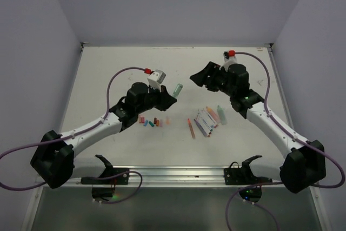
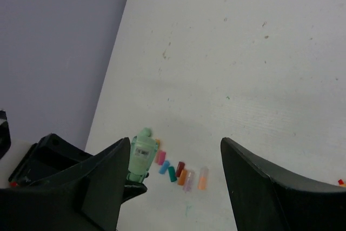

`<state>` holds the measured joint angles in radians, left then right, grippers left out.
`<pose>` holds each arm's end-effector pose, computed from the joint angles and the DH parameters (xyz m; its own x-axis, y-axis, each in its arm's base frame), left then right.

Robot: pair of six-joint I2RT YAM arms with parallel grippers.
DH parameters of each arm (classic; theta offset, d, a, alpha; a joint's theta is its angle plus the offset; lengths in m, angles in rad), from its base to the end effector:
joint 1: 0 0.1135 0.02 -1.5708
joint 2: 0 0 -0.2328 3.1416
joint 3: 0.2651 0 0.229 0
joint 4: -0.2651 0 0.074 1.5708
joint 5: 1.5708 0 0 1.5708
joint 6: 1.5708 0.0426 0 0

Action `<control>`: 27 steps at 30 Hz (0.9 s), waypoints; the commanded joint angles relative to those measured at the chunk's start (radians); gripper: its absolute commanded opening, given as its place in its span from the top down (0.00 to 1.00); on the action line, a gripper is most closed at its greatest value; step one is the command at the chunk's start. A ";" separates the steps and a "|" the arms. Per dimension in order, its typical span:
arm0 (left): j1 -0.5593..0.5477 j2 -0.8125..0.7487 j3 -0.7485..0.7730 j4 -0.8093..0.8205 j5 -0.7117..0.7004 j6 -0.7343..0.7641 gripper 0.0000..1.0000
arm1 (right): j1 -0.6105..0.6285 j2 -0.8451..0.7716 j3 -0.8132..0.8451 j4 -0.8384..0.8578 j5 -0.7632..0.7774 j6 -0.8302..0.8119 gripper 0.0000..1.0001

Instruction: Open the pen caps

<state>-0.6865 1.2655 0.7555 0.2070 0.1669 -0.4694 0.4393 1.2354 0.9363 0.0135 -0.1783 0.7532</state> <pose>0.2143 -0.1848 0.2454 -0.5440 -0.1309 -0.8288 0.5624 0.6761 -0.4759 0.2533 0.1274 0.2929 -0.5776 0.4723 -0.6658 -0.2433 0.6789 0.6927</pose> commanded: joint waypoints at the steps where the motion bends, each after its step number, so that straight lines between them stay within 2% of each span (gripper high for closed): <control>1: 0.053 -0.002 0.059 -0.067 0.222 0.135 1.00 | -0.089 -0.036 0.028 -0.036 -0.370 -0.205 0.28; 2: 0.067 0.000 0.070 -0.098 0.294 0.155 1.00 | -0.103 -0.036 0.041 -0.059 -0.419 -0.288 0.28; 8: 0.084 0.006 0.189 -0.308 0.498 0.343 1.00 | -0.125 -0.060 0.081 -0.173 -0.718 -0.498 0.30; 15: 0.084 0.037 0.314 -0.555 0.605 0.575 1.00 | -0.125 -0.056 0.098 -0.257 -0.813 -0.679 0.34; 20: 0.084 0.043 0.338 -0.587 0.654 0.620 1.00 | -0.123 -0.030 0.096 -0.245 -0.901 -0.707 0.39; 27: 0.084 0.051 0.340 -0.580 0.691 0.615 1.00 | -0.102 -0.016 0.105 -0.237 -0.931 -0.722 0.45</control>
<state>-0.6079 1.3148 1.0565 -0.3588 0.8024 0.1219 0.3241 1.2110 0.9905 -0.2256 -1.0515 0.0669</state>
